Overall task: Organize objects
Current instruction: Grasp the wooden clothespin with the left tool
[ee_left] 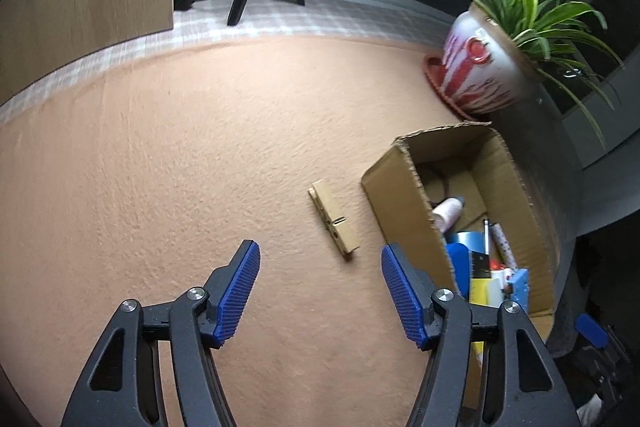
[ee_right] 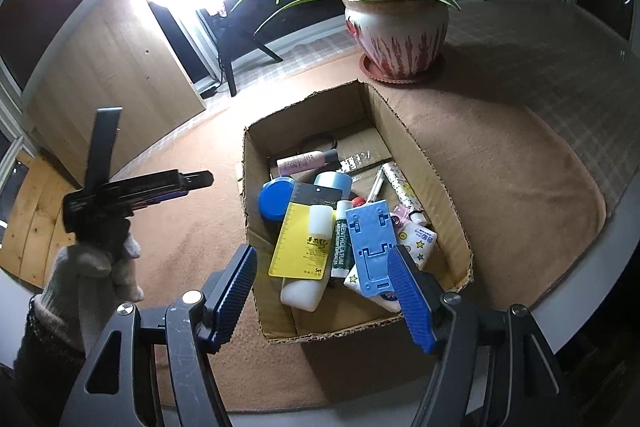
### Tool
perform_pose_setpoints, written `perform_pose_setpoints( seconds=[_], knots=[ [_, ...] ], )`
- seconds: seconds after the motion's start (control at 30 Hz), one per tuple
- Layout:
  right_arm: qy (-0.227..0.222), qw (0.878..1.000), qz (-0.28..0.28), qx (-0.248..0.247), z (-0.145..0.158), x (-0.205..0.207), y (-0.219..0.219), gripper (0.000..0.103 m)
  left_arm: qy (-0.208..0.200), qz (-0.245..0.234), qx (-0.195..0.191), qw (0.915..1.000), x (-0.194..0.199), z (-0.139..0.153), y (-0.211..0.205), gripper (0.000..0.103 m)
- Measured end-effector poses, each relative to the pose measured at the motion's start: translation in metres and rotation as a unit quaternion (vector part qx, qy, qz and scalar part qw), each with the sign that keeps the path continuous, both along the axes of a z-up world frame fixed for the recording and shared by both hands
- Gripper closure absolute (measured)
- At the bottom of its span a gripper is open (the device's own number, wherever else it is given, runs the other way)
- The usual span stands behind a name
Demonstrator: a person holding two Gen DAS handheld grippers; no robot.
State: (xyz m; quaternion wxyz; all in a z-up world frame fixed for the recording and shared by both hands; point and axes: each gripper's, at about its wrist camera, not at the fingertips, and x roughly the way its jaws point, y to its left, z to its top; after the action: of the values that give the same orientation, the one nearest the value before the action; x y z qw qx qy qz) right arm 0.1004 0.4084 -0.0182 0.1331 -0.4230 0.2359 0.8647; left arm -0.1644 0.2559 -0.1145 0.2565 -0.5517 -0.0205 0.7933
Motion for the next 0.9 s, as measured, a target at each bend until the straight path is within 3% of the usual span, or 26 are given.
perform_pose_setpoints(
  seconds=[0.13,0.27,0.63,0.9],
  knots=[
    [0.001,1.000,-0.001,0.005,0.003,0.005,0.000,0.039,-0.009,-0.004,-0.009,0.9999,-0.006,-0.012,0.009,0.039],
    [0.002,1.000,-0.010,0.006,0.005,0.012,0.005,0.039,-0.018,0.000,-0.013,0.9998,-0.012,-0.022,0.019,0.051],
    [0.001,0.999,-0.036,-0.005,0.000,0.028,0.022,0.039,-0.031,-0.001,-0.014,0.9994,-0.020,-0.032,0.038,0.053],
    [-0.003,0.999,-0.034,-0.004,-0.001,0.027,0.020,0.039,-0.033,-0.009,-0.037,0.9987,-0.021,-0.042,0.048,0.074]
  ],
)
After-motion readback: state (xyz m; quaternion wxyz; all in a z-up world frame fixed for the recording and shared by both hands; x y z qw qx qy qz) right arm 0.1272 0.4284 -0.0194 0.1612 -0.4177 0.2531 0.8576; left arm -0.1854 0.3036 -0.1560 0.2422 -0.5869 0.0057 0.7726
